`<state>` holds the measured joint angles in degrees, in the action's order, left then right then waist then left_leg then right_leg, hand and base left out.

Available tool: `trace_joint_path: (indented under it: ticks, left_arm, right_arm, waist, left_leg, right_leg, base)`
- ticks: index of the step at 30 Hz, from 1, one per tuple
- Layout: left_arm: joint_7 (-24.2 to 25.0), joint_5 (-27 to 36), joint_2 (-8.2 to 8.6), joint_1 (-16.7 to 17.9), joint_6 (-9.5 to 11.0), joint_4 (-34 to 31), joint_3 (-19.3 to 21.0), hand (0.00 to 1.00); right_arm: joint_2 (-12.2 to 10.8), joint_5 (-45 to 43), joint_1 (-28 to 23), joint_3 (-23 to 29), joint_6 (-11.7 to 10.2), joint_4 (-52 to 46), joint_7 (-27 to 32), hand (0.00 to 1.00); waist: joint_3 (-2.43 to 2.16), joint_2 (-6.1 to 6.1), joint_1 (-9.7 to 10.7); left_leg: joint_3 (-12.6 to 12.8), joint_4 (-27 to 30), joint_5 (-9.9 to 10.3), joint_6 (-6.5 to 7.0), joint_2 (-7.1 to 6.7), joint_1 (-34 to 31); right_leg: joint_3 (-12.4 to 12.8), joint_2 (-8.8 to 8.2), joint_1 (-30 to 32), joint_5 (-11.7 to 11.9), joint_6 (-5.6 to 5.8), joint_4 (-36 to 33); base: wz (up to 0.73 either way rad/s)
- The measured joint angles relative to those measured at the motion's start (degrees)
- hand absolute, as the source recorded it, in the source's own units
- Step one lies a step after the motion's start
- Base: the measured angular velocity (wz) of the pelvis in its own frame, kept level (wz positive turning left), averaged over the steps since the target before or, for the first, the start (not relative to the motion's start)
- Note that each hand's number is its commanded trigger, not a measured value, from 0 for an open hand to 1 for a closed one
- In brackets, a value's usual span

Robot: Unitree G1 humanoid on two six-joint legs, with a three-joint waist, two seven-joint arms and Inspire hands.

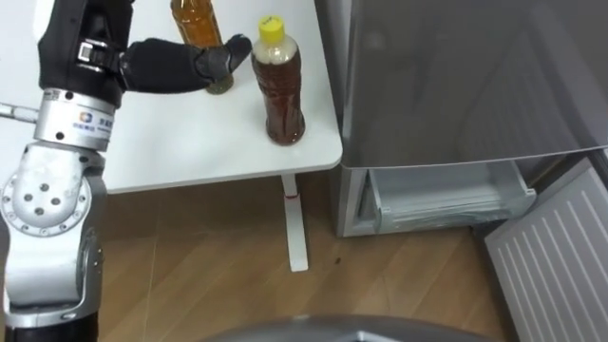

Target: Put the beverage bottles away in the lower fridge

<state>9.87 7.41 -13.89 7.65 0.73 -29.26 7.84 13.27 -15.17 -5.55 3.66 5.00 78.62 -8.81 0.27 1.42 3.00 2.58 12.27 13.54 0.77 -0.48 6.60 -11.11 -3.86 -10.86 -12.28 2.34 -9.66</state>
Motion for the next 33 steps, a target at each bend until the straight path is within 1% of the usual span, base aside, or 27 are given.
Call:
trace_joint_path:
  ticks: [2, 3, 8, 11, 13, 16, 21, 27, 33]
  left_arm:
    - [0.4, 1.0, -0.01, 0.0, -0.1, 0.0, -0.1, 0.0]
    - [0.5, 2.0, -0.02, 0.0, -0.2, 0.1, -0.7, 0.0]
    - [1.1, 2.1, -0.03, 0.0, -1.2, 0.6, -3.9, 0.0]
    - [1.5, 2.2, -0.03, 0.0, -2.2, 0.8, -4.1, 0.0]
    - [2.1, 3.4, -0.08, 0.0, -2.8, 1.2, -4.6, 0.0]
    - [2.9, 5.2, -0.07, 0.0, -4.2, 1.3, -6.1, 0.0]
    - [3.4, 7.9, -0.08, 0.0, -5.6, 1.3, -6.5, 0.0]
    - [3.5, 8.7, -0.08, 0.0, -5.8, 1.3, -6.5, 0.0]
    - [3.9, 8.7, -0.14, 0.0, -6.2, 1.3, -7.6, 0.0]
  right_arm:
    - [0.0, -0.8, 0.0, 0.0, 0.1, 0.0, 0.0, 0.0]
    - [0.0, -1.0, 0.0, -0.1, 0.2, 0.0, 0.1, 0.0]
    - [0.0, -1.2, 0.4, -0.1, 0.2, 0.0, 0.2, 0.0]
    - [0.0, -1.2, 0.4, 0.0, 0.2, 0.0, 0.9, 0.0]
    - [-0.1, -1.0, 0.6, -0.2, 0.8, 0.0, 1.8, 0.0]
    - [-0.1, -0.9, 0.7, -0.2, 1.4, 0.0, 2.6, 0.0]
    - [-0.1, -0.9, 0.7, -0.2, 1.5, 0.0, 3.7, 0.0]
    - [-0.1, -0.9, 0.9, -0.2, 2.6, -0.1, 4.5, 0.0]
    - [-0.1, -0.9, 1.1, -0.3, 2.6, -0.5, 5.0, 0.0]
  waist:
    - [-0.11, 0.18, 0.0]
    - [-0.15, 0.29, 0.2]
    - [-0.16, 0.33, 0.2]
    - [-0.15, 0.32, 0.8]
    - [-0.13, 0.29, 1.4]
    - [-0.05, 0.17, 1.5]
    - [0.11, 0.14, 1.5]
    - [0.11, 0.14, 1.5]
    - [0.11, 0.14, 1.5]
  left_leg:
    - [0.1, 0.0, 0.0, 0.0, 0.01, 0.1]
    - [0.0, 0.0, 0.0, 0.0, 0.01, 0.1]
    - [0.2, -0.1, 0.0, -0.02, 0.07, 0.1]
    - [0.2, 0.0, 0.0, -0.03, 0.08, 0.1]
    - [0.2, 0.1, 0.0, -0.03, 0.04, 0.0]
    - [0.2, 0.1, 0.0, -0.03, 0.0, 0.0]
    - [0.2, -0.5, 0.0, -0.03, 0.03, 0.0]
    - [0.2, -0.5, 0.0, -0.03, 0.03, 0.0]
    - [0.2, -0.6, 0.0, -0.03, 0.03, 0.0]
  right_leg:
    - [0.1, 0.01, 0.0, 0.0, 0.0, 0.0]
    - [0.1, 0.03, 0.0, 0.0, -0.01, -0.1]
    - [0.1, 0.1, 0.0, 0.0, -0.02, -0.1]
    - [0.1, 0.12, -0.1, 0.0, -0.02, -0.1]
    - [0.2, 0.09, -0.1, 0.0, -0.02, -0.1]
    - [0.2, 0.06, -0.1, 0.0, -0.02, -0.1]
    - [0.3, 0.09, 0.0, 0.0, -0.02, 0.0]
    - [0.3, 0.1, 0.0, 0.0, -0.02, 0.0]
    - [0.3, 0.1, 0.0, 0.0, -0.02, 0.0]
  base:
    - [0.0]
    - [0.0]
    - [0.0]
    - [0.0]
    - [0.0]
    - [0.0]
    - [0.0]
    - [0.0]
    - [0.0]
